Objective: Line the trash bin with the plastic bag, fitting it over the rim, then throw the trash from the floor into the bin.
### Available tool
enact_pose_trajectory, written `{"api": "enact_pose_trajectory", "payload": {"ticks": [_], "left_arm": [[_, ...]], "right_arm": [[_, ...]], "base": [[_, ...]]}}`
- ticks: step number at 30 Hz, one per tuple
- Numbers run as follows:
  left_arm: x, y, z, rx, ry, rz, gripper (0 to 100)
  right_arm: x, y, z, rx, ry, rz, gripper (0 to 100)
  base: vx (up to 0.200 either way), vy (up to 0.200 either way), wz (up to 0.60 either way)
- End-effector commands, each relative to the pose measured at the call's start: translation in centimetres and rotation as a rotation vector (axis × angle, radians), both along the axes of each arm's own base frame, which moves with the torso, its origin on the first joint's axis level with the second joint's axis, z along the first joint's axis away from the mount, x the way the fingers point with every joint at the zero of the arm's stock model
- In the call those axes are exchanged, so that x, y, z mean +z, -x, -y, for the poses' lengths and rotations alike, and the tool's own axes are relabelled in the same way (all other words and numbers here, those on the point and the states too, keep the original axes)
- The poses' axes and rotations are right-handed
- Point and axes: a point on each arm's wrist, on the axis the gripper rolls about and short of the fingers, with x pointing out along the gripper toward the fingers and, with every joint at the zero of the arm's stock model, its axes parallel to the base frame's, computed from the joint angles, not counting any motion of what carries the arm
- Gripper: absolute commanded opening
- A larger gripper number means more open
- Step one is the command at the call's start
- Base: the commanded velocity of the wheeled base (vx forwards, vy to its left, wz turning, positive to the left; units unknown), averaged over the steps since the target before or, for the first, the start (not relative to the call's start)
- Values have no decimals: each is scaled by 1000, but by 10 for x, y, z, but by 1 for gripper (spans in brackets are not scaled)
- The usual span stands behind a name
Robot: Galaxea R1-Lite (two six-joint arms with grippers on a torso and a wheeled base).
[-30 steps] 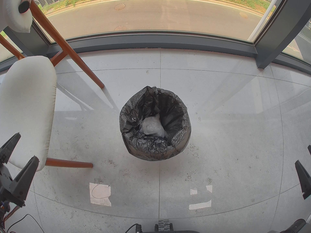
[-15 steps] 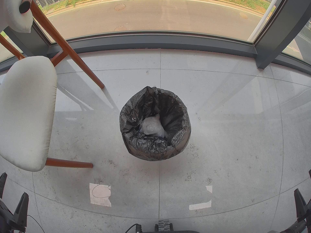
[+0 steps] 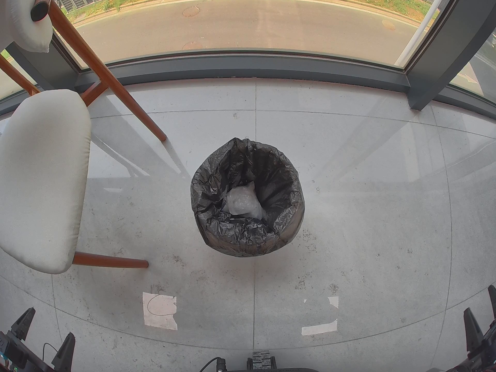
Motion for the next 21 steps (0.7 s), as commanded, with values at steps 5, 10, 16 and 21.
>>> {"api": "enact_pose_trajectory", "payload": {"ticks": [5, 10, 16, 21], "left_arm": [[-6, 4, 1, 94, -2, 39, 100], [-6, 4, 2, 54, -4, 39, 100], [-7, 4, 2, 52, -3, 34, 100], [-7, 4, 2, 54, 1, 32, 100]], "right_arm": [[-10, -1, 1, -53, 92, -58, 100], [-10, -2, 1, -39, 103, -67, 100], [-10, -2, 1, -48, 97, -65, 100], [-10, -1, 1, -30, 114, -63, 100]], "base": [[0, 0, 0], [0, 0, 0], [0, 0, 0], [0, 0, 0]]}}
